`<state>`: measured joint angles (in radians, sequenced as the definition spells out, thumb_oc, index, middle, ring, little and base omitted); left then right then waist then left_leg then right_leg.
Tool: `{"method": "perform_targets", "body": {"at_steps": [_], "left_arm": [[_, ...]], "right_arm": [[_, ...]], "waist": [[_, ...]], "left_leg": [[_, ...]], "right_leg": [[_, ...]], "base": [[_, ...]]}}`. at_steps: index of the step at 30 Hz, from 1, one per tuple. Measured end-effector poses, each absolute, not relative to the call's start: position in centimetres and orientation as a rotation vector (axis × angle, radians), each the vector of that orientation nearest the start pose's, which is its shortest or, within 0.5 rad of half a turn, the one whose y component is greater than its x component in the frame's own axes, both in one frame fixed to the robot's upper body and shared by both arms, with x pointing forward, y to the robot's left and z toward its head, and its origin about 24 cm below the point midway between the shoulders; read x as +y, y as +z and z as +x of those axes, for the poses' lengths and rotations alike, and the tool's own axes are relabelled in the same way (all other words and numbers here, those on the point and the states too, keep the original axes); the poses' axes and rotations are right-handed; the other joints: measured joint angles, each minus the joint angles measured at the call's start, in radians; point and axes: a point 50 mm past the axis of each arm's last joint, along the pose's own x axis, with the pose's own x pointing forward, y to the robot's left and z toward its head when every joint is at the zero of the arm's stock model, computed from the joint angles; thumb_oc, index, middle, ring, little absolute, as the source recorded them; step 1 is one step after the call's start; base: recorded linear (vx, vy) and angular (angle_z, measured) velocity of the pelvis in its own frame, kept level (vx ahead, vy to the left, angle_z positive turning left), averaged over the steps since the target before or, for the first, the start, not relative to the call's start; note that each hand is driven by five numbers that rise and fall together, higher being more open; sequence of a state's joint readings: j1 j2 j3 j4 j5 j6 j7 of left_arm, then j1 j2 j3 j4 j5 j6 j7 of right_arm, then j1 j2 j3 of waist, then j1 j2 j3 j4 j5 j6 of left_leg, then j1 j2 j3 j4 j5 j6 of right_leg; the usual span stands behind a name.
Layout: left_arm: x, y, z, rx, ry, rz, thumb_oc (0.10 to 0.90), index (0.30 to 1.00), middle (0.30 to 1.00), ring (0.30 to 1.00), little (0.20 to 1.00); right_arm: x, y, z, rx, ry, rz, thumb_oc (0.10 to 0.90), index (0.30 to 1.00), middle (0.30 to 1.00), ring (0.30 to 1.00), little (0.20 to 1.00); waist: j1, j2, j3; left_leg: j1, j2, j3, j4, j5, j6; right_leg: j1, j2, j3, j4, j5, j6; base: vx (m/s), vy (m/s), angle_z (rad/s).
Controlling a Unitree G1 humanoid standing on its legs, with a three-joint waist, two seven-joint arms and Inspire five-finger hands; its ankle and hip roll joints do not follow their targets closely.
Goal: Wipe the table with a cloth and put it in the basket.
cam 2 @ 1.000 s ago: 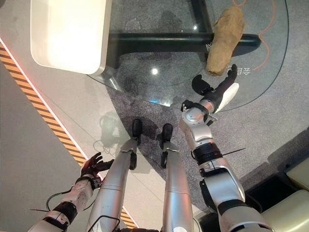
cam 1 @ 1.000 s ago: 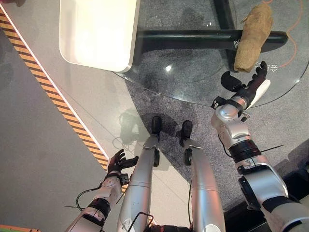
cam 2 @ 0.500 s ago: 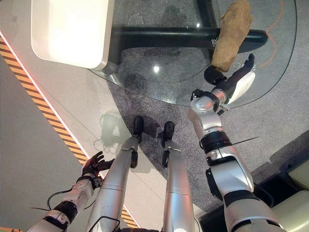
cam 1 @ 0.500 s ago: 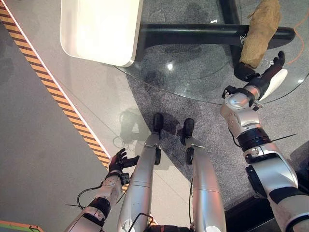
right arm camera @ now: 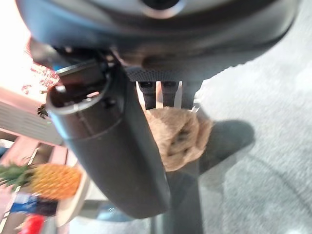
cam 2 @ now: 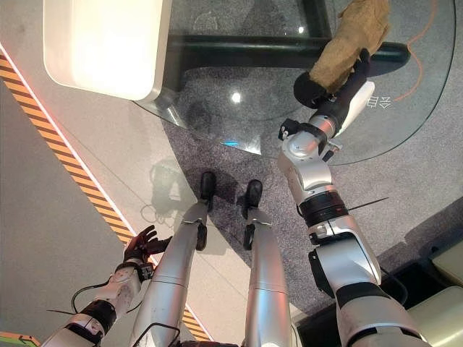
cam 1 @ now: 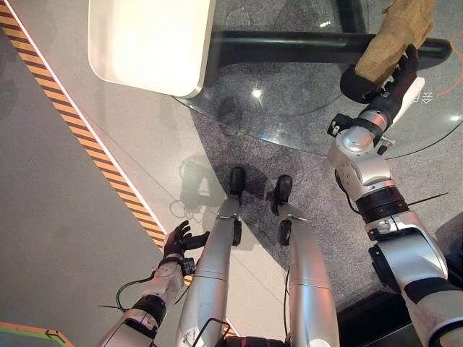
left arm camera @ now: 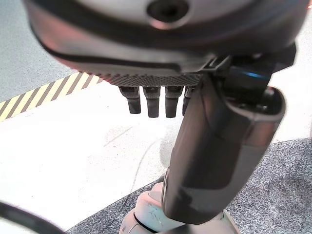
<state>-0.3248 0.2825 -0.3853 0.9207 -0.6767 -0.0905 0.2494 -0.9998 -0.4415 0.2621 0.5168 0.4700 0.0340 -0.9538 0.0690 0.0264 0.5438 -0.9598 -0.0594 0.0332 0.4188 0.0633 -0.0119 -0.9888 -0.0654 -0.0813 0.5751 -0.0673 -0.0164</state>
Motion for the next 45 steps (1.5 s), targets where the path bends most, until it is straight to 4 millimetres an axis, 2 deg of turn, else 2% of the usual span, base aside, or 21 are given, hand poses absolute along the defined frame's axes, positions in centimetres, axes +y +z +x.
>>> {"method": "perform_targets", "body": {"at_steps": [17, 24, 37, 45], "left_arm": [[19.5, -7.1, 26.3, 0.593, 0.240, -0.077, 0.800, 0.900, 0.900, 0.900, 0.900], [19.4, -7.1, 26.4, 0.591, 0.239, -0.078, 0.800, 0.900, 0.900, 0.900, 0.900], [19.2, -7.0, 26.4, 0.585, 0.223, -0.075, 0.800, 0.900, 0.900, 0.900, 0.900], [19.1, -7.0, 26.3, 0.582, 0.213, -0.077, 0.800, 0.900, 0.900, 0.900, 0.900]], "right_arm": [[-18.2, 24.4, 38.4, -0.332, -0.617, 0.170, 0.800, 0.900, 0.900, 0.900, 0.900], [-19.1, 23.5, 38.5, -0.264, -0.741, 0.210, 0.800, 0.900, 0.900, 0.900, 0.900], [-19.5, 24.8, 39.4, -0.240, -0.812, 0.171, 0.800, 0.900, 0.900, 0.900, 0.900], [-19.9, 25.3, 39.5, -0.253, -0.788, 0.216, 0.800, 0.900, 0.900, 0.900, 0.900]], "waist": [[-0.012, 0.000, 0.000], [-0.008, 0.000, 0.000], [0.011, 0.002, -0.001], [0.014, 0.006, -0.002]], "left_leg": [[0.002, 0.000, 0.000, 0.002, 0.004, 0.004], [0.004, 0.000, 0.000, 0.001, 0.005, 0.005], [0.000, -0.002, -0.010, -0.018, 0.014, -0.007], [0.004, -0.001, -0.017, -0.027, 0.018, -0.004]], "right_leg": [[0.003, -0.001, -0.001, 0.002, 0.003, 0.000], [0.005, -0.001, -0.001, -0.001, 0.004, -0.001], [0.004, -0.007, -0.017, -0.003, 0.006, -0.003], [0.008, -0.008, -0.028, -0.001, 0.001, -0.013]], "base": [[0.00, 0.000, 0.00], [0.00, 0.000, 0.00], [0.01, 0.010, 0.02], [0.02, -0.001, 0.04]]}}
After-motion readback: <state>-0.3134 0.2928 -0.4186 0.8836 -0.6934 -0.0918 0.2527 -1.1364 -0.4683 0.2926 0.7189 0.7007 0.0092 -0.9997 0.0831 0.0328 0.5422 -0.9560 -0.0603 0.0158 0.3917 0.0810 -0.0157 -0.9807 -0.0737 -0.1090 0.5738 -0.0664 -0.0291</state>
